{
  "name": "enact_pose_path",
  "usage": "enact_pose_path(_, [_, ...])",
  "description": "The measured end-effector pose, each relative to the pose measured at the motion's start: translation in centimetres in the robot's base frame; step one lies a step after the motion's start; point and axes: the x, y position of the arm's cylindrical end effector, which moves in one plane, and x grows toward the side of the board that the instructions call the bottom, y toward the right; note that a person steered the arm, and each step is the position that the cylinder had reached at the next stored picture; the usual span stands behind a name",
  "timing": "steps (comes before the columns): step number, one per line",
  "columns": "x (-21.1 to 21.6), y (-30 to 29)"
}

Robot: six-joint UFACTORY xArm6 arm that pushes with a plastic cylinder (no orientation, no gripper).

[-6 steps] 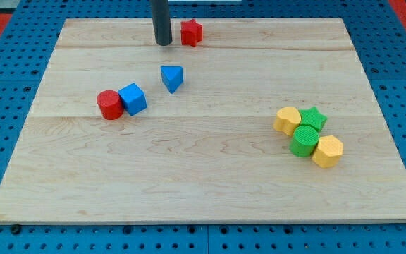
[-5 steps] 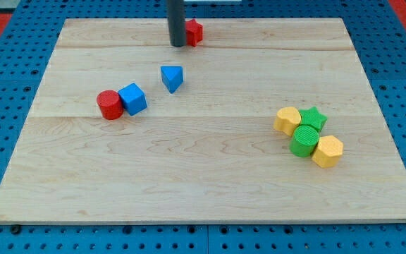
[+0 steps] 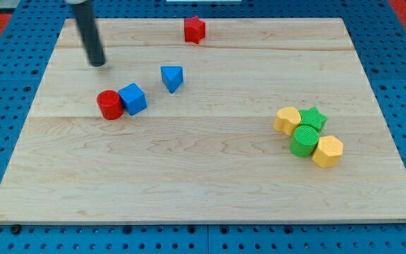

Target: Point your arm to the red circle

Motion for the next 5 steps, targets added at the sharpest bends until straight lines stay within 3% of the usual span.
enact_pose_path(2, [12.8, -3.7])
enact_pose_path(3, [14.1, 2.1])
enact_pose_path(4, [11.9, 7.3])
enact_pose_path(5, [9.4, 7.6])
